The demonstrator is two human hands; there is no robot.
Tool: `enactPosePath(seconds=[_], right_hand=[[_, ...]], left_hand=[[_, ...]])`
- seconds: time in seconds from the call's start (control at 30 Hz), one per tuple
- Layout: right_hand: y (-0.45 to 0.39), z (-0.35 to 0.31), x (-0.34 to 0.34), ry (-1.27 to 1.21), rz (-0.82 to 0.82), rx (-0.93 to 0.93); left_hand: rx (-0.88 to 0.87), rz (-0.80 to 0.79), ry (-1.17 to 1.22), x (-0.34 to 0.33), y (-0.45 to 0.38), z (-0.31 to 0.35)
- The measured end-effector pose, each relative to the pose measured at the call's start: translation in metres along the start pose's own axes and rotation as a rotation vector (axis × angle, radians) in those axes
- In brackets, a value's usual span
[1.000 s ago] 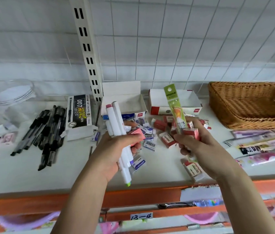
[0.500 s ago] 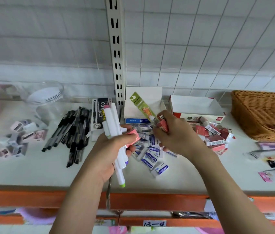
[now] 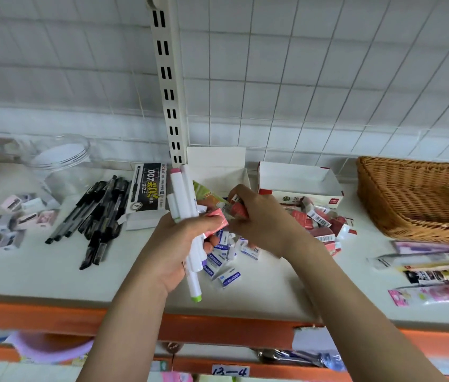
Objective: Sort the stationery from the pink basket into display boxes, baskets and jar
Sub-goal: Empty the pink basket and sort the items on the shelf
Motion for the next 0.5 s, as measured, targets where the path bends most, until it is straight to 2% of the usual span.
enactPosePath(seconds=[0.17, 0.33, 0.5], right_hand=[[-0.001, 0.005, 0.005, -0.118, -0.023, 0.019], [-0.010, -0.014, 0.005, -0.034, 0.036, 0.120], [-0.006, -0.006, 0.012, 0.113, 0.113, 0.087]], left_hand=[[-0.039, 0.050, 0.023, -0.007, 0.007, 0.005], [-0.055, 0.092, 0.037, 0.000, 0.015, 0.007], [-0.052, 0.158, 0.036, 0.010, 0.012, 0.001]])
Point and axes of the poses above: each hand's wrist, its own y-axis away from the middle knuckle, its own x-axis out of the back of the hand, z = x × y, the point moved 9 cm from there along -y, towards the middle knuckle, and after that the axes turned 9 degrees about -x, right-handed, at the moved point
